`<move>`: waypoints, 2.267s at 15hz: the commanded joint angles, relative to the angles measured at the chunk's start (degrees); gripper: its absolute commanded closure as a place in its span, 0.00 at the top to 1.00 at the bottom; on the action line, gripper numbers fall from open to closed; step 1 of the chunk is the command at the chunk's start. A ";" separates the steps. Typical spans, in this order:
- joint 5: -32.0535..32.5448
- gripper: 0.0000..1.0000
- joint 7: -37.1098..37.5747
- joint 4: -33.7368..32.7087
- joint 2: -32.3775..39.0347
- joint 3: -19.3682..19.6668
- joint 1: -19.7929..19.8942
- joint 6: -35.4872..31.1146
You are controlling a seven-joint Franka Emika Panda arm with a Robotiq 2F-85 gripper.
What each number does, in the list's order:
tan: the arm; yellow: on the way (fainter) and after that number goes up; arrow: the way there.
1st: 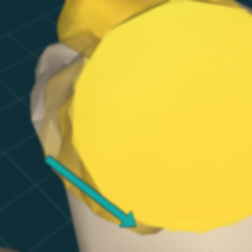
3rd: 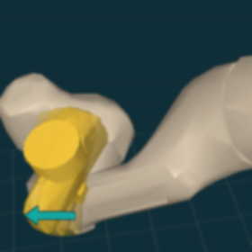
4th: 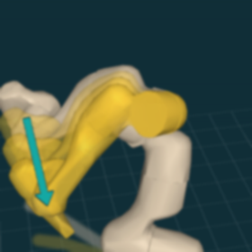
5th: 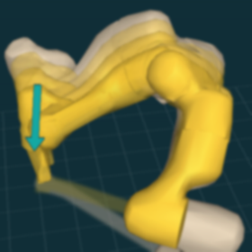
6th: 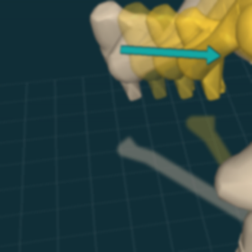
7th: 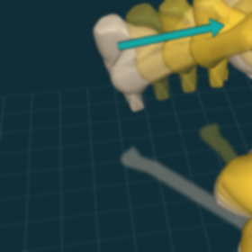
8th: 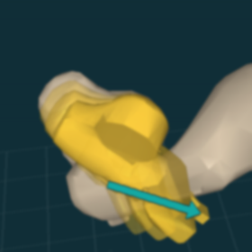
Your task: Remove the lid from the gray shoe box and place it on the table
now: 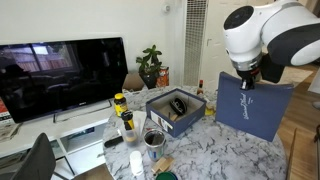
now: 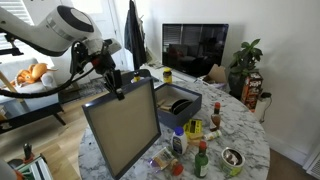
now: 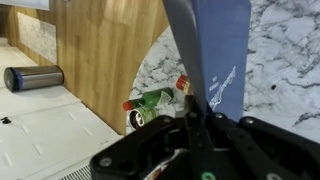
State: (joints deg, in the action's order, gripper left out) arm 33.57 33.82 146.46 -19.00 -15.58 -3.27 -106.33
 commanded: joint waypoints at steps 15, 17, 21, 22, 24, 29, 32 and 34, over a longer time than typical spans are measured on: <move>4.47 0.31 23.42 -4.09 15.96 -3.88 -8.74 -1.21; 3.77 0.44 22.78 -5.33 17.28 -3.66 -9.49 -2.30; 1.47 0.75 20.37 -6.99 19.58 -2.87 -10.13 -5.31; 0.46 0.82 19.40 -7.28 19.89 -2.58 -10.18 -6.14; -2.05 0.97 17.03 -7.76 20.35 -2.10 -10.25 -7.71; -10.79 1.00 8.52 -8.29 19.30 -0.95 -9.99 -12.49; -16.04 1.00 3.12 -8.44 18.29 -0.07 -9.66 -15.15; -19.25 1.00 0.03 -8.29 17.29 0.51 -9.49 -16.67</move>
State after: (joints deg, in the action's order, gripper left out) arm 19.41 38.94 137.35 0.40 -16.26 -12.58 -120.73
